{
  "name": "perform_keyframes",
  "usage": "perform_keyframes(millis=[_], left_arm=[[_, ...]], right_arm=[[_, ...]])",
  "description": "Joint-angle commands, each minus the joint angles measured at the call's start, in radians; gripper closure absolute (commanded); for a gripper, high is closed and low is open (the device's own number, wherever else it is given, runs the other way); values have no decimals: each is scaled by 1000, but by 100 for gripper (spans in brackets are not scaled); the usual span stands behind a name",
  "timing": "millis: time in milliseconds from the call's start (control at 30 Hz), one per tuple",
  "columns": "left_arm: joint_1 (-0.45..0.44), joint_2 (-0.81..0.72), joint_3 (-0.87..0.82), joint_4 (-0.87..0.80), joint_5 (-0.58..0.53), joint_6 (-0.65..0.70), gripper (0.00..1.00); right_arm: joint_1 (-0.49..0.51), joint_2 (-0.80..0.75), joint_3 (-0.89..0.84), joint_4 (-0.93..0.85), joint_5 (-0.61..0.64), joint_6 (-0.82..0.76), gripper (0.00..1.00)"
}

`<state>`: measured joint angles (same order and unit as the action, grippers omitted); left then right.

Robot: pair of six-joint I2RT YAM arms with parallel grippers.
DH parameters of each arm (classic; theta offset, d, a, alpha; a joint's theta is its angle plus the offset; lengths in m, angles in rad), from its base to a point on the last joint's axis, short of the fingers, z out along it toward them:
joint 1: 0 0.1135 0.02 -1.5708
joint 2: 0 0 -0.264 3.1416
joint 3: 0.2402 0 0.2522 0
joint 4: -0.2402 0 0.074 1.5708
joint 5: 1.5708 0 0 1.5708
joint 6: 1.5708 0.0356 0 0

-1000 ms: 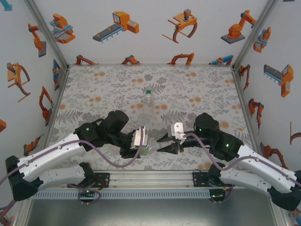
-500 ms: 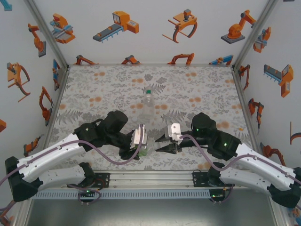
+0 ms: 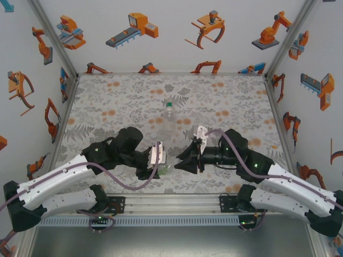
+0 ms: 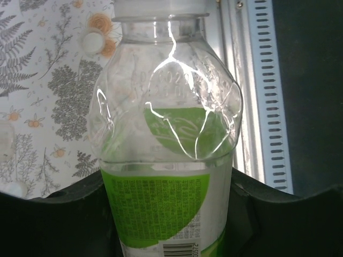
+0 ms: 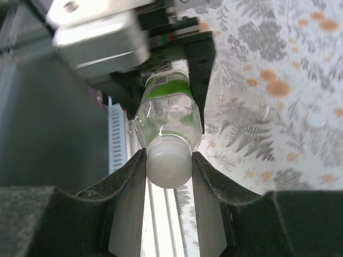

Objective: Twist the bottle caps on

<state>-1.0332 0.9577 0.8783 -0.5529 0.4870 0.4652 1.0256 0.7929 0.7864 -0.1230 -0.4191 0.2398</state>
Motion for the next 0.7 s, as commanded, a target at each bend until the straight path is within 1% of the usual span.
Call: perform_keyframes(millis=[0,67,133,200,233,300,400,567,600,667], left_arm=[[-11,-13,0,257,26,19,100],[-11,-13,-14,291,2,15,100],[-11,-8,-27,323,-27,14,100],[-11,-5,-41,352,-59,11,100],[-11,-2,-49,369,-71,10,100],[-10,3,-63,397,-89,8,100],[-11,7,-68,407,-103,6,100],[-11,-2,-76,392,-98,14,100],[-11,-2,-78,389,-97,15,100],[-10,-6,-78,380,-94,19,100]], right_arm=[[16,57,-5,0,234,415,100],[16,73,14,-65,329,611,100],[15,88,20,-129,401,812,100],[15,85,-5,-148,451,990,100],[15,81,-22,-139,470,1061,100],[14,70,-48,-106,493,1151,100],[13,70,-52,-69,494,1191,100],[13,116,-5,-93,466,1143,100],[14,121,0,-93,464,1133,98],[14,127,17,-111,474,1098,90]])
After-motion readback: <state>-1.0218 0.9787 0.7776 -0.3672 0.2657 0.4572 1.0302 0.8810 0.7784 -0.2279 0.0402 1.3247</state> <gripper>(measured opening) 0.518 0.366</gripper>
